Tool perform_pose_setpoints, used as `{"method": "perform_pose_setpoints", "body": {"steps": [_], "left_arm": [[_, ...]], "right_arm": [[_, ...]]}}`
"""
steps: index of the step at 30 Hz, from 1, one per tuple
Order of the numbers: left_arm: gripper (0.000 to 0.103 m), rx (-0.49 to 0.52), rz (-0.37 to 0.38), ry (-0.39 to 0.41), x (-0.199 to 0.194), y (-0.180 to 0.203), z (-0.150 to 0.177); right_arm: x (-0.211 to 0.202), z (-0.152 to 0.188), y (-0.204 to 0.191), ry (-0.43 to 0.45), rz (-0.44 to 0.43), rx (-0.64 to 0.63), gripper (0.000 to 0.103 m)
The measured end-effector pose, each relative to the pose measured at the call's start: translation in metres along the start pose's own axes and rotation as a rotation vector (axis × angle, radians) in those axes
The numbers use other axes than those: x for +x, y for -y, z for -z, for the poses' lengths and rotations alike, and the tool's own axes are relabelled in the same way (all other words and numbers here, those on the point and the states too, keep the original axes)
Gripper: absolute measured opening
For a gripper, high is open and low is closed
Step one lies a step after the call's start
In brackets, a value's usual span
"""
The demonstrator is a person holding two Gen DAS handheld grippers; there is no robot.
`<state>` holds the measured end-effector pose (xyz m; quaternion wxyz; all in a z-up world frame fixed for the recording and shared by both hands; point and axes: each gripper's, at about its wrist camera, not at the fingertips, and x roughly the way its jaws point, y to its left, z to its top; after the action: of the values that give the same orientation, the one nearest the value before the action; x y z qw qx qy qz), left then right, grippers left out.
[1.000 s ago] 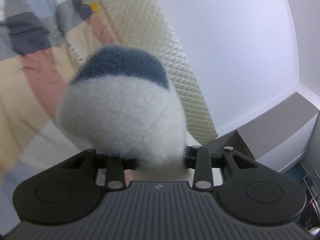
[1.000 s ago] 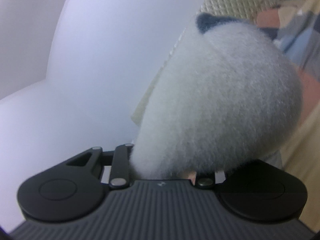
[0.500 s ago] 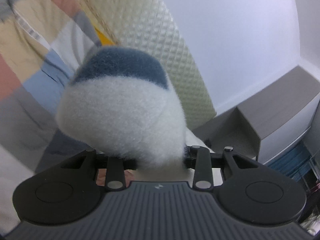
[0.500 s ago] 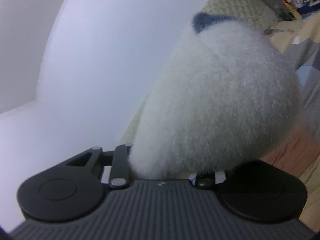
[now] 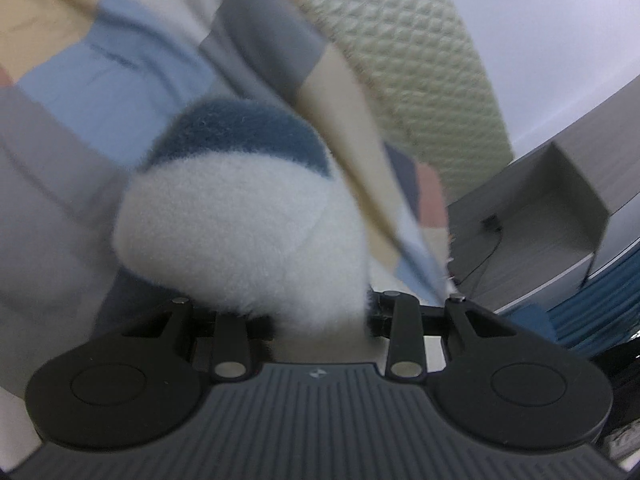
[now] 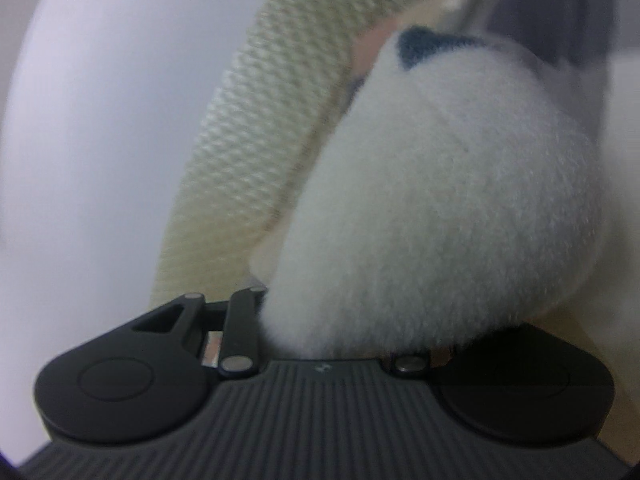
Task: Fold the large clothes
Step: 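Carry the held blanket roll with both grippers and turn it over, then lower the blanket roll onto the bed and open both grippers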
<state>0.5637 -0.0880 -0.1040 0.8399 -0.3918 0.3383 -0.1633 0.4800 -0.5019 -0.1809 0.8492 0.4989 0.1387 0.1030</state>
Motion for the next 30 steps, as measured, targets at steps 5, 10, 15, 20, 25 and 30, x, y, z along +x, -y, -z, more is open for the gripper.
{"method": "perform_pose_setpoints", "body": {"steps": [5,10,15,20,25,30], "left_arm": [[0.040,0.050,0.033,-0.011,0.010,-0.025,0.003],[0.041,0.059,0.024,-0.021,0.000,-0.035,0.020],[0.041,0.052,0.016,-0.021,-0.010,-0.027,0.024],[0.065,0.004,-0.002,-0.067,-0.015,-0.026,0.023],[0.074,0.040,-0.041,-0.056,-0.046,-0.017,0.027],[0.074,0.159,-0.119,-0.050,-0.093,0.019,0.029]], "right_arm": [[0.002,0.026,0.034,0.015,-0.021,0.085,0.038],[0.014,0.027,0.046,0.036,-0.011,0.091,0.038],[0.000,0.036,0.048,0.035,-0.014,0.100,0.039],[-0.004,0.035,0.041,0.033,0.027,0.108,0.048],[-0.021,0.040,0.029,0.031,0.093,0.132,0.059],[-0.054,0.050,0.009,0.046,0.152,0.133,0.062]]}}
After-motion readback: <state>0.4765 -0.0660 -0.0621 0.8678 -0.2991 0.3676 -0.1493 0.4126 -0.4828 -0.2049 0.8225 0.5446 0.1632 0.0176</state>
